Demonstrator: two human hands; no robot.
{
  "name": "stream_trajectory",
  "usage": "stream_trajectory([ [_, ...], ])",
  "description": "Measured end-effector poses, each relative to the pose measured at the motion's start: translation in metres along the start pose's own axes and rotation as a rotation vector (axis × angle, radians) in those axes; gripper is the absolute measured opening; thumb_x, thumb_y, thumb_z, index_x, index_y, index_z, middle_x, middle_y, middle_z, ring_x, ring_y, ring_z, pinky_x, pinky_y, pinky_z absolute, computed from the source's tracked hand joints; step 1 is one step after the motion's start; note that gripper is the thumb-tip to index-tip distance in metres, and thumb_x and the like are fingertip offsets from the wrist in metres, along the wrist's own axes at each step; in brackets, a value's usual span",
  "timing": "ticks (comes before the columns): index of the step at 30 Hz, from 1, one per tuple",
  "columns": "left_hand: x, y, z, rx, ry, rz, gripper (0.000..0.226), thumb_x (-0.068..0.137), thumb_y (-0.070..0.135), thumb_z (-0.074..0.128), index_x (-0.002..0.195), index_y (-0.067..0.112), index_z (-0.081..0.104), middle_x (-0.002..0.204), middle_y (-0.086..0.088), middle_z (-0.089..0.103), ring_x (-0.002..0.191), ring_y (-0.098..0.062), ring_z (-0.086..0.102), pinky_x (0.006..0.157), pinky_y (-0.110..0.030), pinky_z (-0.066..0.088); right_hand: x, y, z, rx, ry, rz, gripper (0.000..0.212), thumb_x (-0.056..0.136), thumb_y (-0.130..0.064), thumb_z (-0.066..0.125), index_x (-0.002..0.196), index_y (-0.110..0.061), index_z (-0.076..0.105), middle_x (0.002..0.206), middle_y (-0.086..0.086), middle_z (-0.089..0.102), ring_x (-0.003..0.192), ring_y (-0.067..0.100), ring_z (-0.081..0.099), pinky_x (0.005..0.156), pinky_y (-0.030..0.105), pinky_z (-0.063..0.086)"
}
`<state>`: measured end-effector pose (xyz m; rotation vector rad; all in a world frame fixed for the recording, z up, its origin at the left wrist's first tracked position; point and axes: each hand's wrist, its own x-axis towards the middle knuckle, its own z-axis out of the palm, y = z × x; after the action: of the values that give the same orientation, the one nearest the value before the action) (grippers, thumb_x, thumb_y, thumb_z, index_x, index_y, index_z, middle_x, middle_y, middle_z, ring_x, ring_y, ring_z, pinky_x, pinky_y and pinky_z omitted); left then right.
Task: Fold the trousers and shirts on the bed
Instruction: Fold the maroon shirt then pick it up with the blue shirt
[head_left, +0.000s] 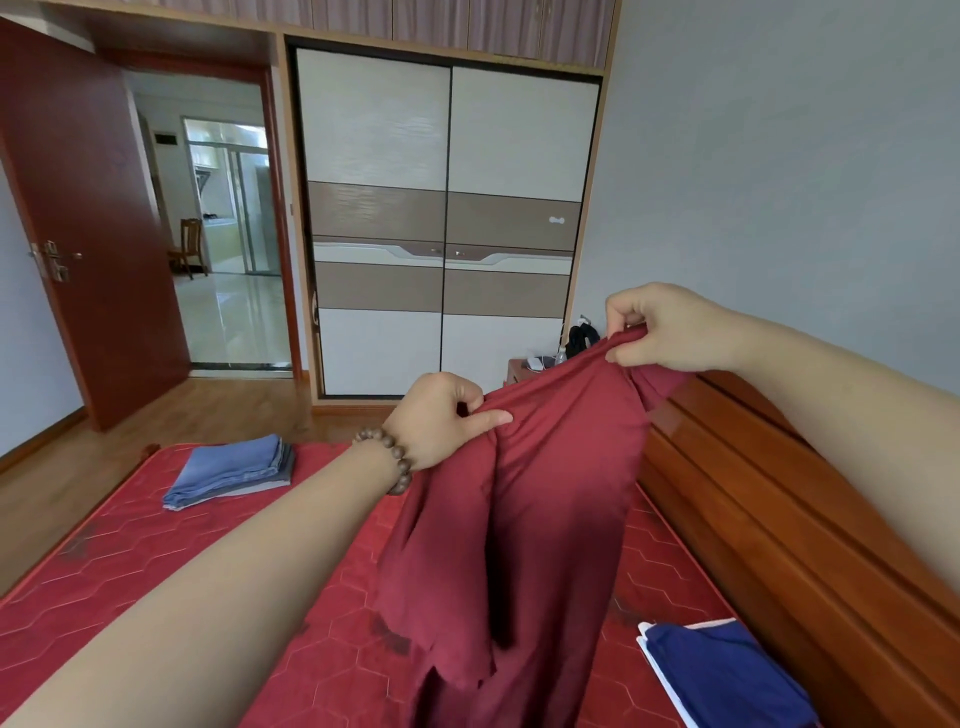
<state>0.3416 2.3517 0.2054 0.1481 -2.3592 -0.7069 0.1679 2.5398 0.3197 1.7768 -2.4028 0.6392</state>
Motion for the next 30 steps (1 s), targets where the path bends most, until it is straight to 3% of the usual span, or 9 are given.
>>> stream_trajectory([
  [4, -0.018, -0.018, 0.011, 0.042, -0.100, -0.047, 0.043, 0.087, 0.017, 0.067, 0.054, 0.002, 0.045, 0.054, -0.005, 0.035, 0.055, -0.013, 0.027, 0.056, -0.012, 0.030, 0.007, -0.005, 0.013, 0.010, 0.002, -0.010, 0.024, 0.074, 0.007, 0.065, 0.071, -0.015, 0.055, 0.076, 0.004, 0.064, 0.065, 0.012, 0.054, 0.063, 0.024, 0.040],
  [7, -0.035, -0.029, 0.026, 0.103, -0.175, -0.152, 0.025, 0.079, 0.011, 0.069, 0.057, 0.006, 0.057, 0.056, -0.002, 0.046, 0.057, -0.015, 0.039, 0.059, -0.024, 0.033, 0.005, -0.008, 0.025, 0.035, -0.026, -0.034, 0.022, 0.074, 0.009, 0.061, 0.083, -0.010, 0.067, 0.085, -0.001, 0.067, 0.071, -0.001, 0.056, 0.071, 0.007, 0.041],
  [9, -0.044, -0.033, 0.035, 0.096, -0.201, -0.208, 0.027, 0.077, 0.012, 0.071, 0.055, 0.010, 0.056, 0.054, 0.001, 0.043, 0.055, -0.014, 0.038, 0.058, -0.025, 0.031, 0.002, -0.008, 0.031, -0.014, -0.049, -0.050, 0.026, 0.074, 0.008, 0.060, 0.088, -0.010, 0.074, 0.086, -0.004, 0.069, 0.073, -0.003, 0.056, 0.070, -0.001, 0.036],
  [14, -0.066, -0.037, 0.049, 0.027, -0.058, -0.253, 0.049, 0.071, 0.031, 0.082, 0.052, 0.010, 0.043, 0.052, 0.005, 0.032, 0.052, -0.012, 0.027, 0.051, -0.023, 0.024, -0.015, 0.001, 0.040, -0.176, -0.133, -0.057, 0.026, 0.077, 0.001, 0.064, 0.093, -0.014, 0.077, 0.099, 0.003, 0.072, 0.087, 0.011, 0.057, 0.073, 0.015, 0.035],
  [16, -0.077, -0.034, 0.055, 0.059, 0.008, -0.225, 0.058, 0.071, 0.040, 0.080, 0.052, 0.012, 0.032, 0.053, 0.000, 0.025, 0.055, -0.016, 0.020, 0.052, -0.027, 0.021, -0.025, 0.006, 0.046, -0.169, -0.193, -0.054, 0.025, 0.079, 0.000, 0.067, 0.095, -0.016, 0.077, 0.102, 0.004, 0.072, 0.091, 0.017, 0.060, 0.078, 0.019, 0.038],
  [18, -0.086, -0.031, 0.056, 0.079, 0.034, -0.206, 0.057, 0.077, 0.044, 0.073, 0.051, 0.011, 0.034, 0.051, -0.001, 0.026, 0.054, -0.016, 0.020, 0.051, -0.026, 0.022, -0.035, 0.010, 0.052, -0.144, -0.239, -0.040, 0.021, 0.081, -0.006, 0.071, 0.096, -0.018, 0.076, 0.104, 0.004, 0.072, 0.098, 0.019, 0.062, 0.087, 0.024, 0.042],
  [21, -0.106, -0.029, 0.056, 0.031, -0.026, -0.223, 0.032, 0.084, 0.030, 0.071, 0.058, 0.020, 0.054, 0.052, 0.013, 0.044, 0.049, -0.002, 0.041, 0.055, -0.011, 0.031, -0.049, 0.020, 0.065, -0.094, -0.261, -0.022, 0.016, 0.081, -0.014, 0.074, 0.095, -0.020, 0.076, 0.103, 0.000, 0.072, 0.098, 0.014, 0.061, 0.084, 0.015, 0.040],
  [24, -0.129, -0.022, 0.053, -0.037, -0.102, -0.297, 0.009, 0.081, 0.014, 0.075, 0.074, 0.017, 0.070, 0.071, 0.015, 0.064, 0.063, 0.014, 0.055, 0.065, -0.003, 0.037, -0.062, 0.025, 0.080, -0.065, -0.260, -0.031, 0.014, 0.080, -0.015, 0.075, 0.094, -0.020, 0.075, 0.096, -0.003, 0.070, 0.092, 0.009, 0.058, 0.071, 0.008, 0.033],
  [30, -0.168, -0.005, 0.044, 0.069, 0.062, -0.344, 0.032, 0.073, 0.025, 0.082, 0.059, 0.021, 0.053, 0.056, 0.012, 0.050, 0.050, 0.001, 0.044, 0.053, -0.013, 0.033, -0.078, 0.006, 0.100, -0.016, -0.152, -0.082, 0.014, 0.078, -0.006, 0.073, 0.091, -0.010, 0.074, 0.092, -0.001, 0.068, 0.086, 0.006, 0.055, 0.068, 0.012, 0.031],
])
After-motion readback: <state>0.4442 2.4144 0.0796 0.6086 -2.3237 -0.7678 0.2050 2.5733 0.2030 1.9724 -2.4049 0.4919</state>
